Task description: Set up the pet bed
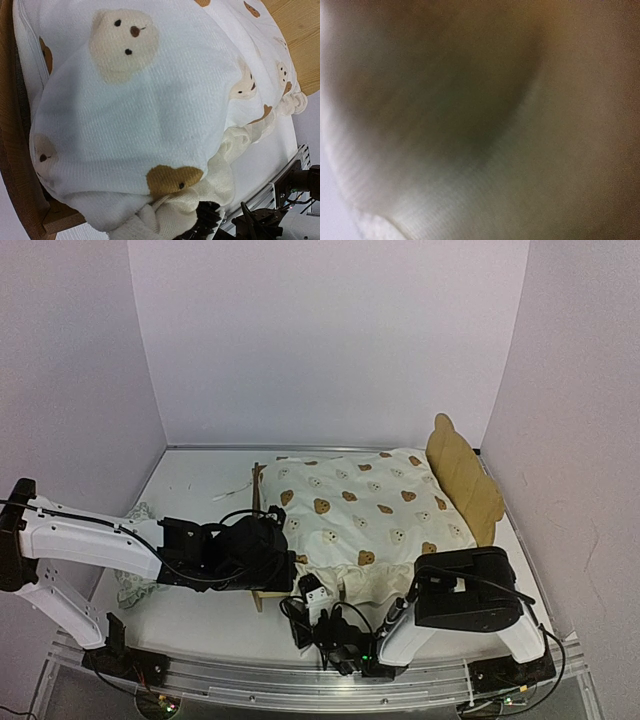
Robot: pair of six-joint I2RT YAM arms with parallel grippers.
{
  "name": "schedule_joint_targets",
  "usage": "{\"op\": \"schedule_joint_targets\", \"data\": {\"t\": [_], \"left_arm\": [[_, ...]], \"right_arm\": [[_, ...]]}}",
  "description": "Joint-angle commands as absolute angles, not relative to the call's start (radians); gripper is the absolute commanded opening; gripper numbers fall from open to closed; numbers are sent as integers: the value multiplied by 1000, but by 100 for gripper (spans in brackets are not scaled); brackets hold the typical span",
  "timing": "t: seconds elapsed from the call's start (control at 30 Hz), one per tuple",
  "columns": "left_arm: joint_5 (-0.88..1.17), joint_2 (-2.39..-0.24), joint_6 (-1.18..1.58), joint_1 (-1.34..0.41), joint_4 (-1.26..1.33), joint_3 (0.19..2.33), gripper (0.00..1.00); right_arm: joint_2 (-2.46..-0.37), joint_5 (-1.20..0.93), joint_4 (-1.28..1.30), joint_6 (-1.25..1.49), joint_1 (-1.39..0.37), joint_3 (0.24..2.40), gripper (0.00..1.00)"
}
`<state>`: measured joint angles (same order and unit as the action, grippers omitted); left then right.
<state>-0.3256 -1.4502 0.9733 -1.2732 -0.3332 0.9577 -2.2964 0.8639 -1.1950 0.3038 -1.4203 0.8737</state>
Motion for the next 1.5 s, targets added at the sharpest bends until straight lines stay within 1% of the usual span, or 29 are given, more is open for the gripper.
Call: {"op": "schedule_joint_targets", "data": {"t": [0.0, 0.07, 0.23, 0.43, 0.57, 0.63, 0.73, 0.87, 0.97, 1.2, 1.27, 1.33, 1.47], "left_arm": [[-353, -1430, 975, -1267, -340, 983, 0], [-354, -1429, 976, -1266, -339, 980, 0], [-362, -1421, 977, -1266, -343, 974, 0], [-409, -1409, 958, -1265, -370, 977, 0], [-445, -1423, 955, -1266, -408, 993, 0], [-458, -1426, 959, -1264, -417, 991, 1], [-482, -1422, 967, -1263, -436, 981, 3], [-508, -1407, 983, -1264, -472, 968, 7], [-503, -1397, 976, -1264, -484, 962, 14], [-555, -1407, 1003, -1264, -639, 990, 49], [-563, -1413, 1024, -1263, -684, 990, 57], [-565, -1416, 1045, -1264, -716, 984, 60], [-549, -1419, 1057, -1263, -717, 951, 58]], "right_arm": [[-2331, 859, -1192, 344, -1402, 893, 30], [-2333, 859, -1192, 341, -1401, 895, 23], [-2330, 841, -1193, 353, -1401, 881, 1], [-2245, 678, -1178, 372, -1401, 783, 0], [-2143, 515, -1019, 421, -1404, 751, 0], [-2115, 428, -982, 451, -1404, 742, 0], [-2074, 325, -942, 481, -1410, 725, 0], [-2020, 228, -815, 496, -1428, 743, 0], [-1986, 179, -719, 482, -1452, 769, 0], [-1934, 115, -598, 466, -1492, 812, 0], [-1927, 93, -578, 469, -1498, 824, 0], [-1922, 65, -564, 470, -1503, 838, 0], [-1922, 0, -551, 459, -1518, 871, 0]]}}
